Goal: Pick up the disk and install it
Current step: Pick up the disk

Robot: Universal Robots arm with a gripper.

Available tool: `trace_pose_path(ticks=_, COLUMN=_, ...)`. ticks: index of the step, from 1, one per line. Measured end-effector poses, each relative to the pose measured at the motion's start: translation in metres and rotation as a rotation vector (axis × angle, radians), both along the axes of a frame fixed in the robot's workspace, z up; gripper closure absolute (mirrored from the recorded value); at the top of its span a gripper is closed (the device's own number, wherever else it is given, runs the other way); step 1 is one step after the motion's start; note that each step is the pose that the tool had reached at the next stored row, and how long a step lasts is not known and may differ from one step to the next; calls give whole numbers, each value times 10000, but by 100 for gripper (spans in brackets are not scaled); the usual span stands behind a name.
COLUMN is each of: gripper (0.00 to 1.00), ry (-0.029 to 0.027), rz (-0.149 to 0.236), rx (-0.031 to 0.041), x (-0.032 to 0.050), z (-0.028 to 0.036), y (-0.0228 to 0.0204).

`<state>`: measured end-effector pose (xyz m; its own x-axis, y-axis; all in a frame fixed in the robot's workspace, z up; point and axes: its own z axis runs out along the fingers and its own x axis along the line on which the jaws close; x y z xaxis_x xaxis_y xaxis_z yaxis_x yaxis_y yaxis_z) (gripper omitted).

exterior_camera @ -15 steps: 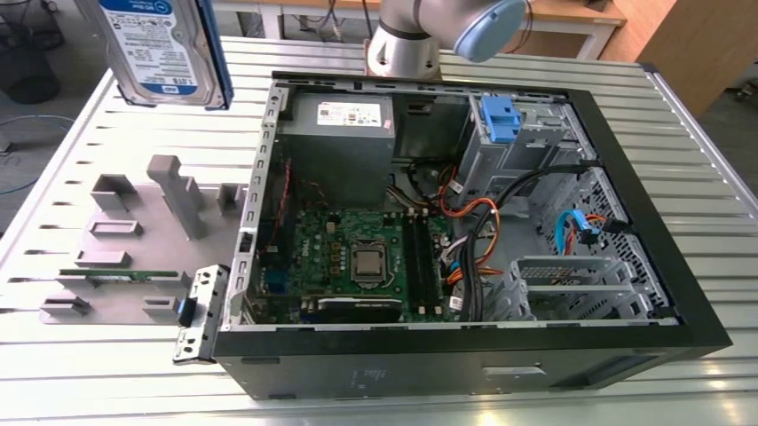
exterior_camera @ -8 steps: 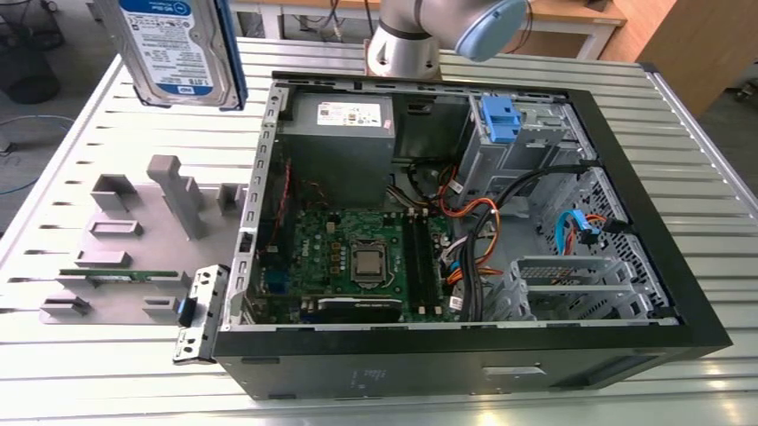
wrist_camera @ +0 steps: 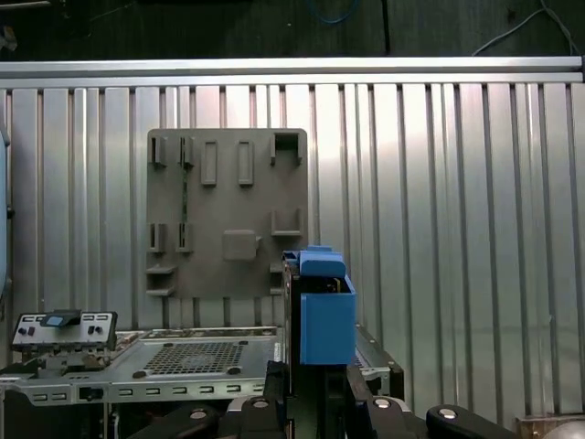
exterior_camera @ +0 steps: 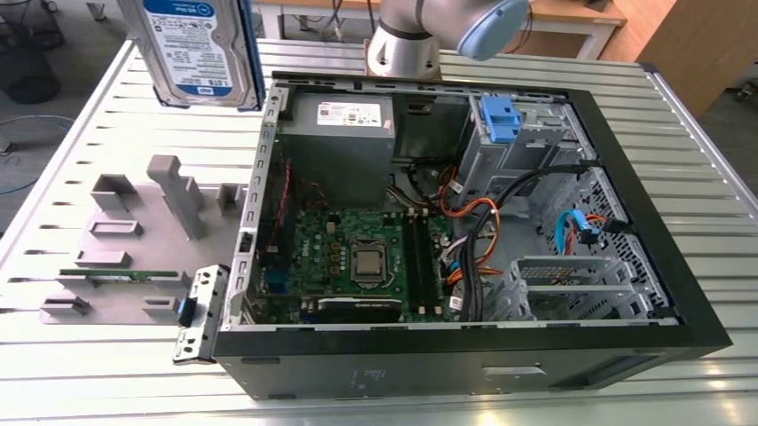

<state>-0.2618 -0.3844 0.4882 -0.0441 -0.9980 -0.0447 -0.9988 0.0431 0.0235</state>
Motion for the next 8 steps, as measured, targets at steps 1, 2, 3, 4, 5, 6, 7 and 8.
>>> trace_pose_path(ticks=1, gripper=65, ry=0, rz=1, rx=0, x=27, z=0, y=0)
trace_pose_path(ticks=2, gripper=65, ry=1, rz=0, rx=0, x=53, z=0, y=0)
trace_pose_path(ticks=3, gripper=65, ry=1, rz=0, rx=0, x=80, z=0, y=0)
trace_pose_path(ticks=4, gripper=65, ry=1, rz=0, rx=-1, x=106, z=1, y=0)
trace_pose_path(ticks=5, gripper=65, ry=1, rz=0, rx=-1, x=133, z=1, y=0)
trace_pose_path(ticks=6, gripper=65, ry=0, rz=-1, rx=0, x=161, z=0, y=0)
trace_pose_path(ticks=7, gripper=65, ry=0, rz=0, rx=0, x=187, z=0, y=0)
trace_pose_path(ticks=8, gripper=65, ry=-1, rz=-1, rx=0, x=212, z=0, y=0)
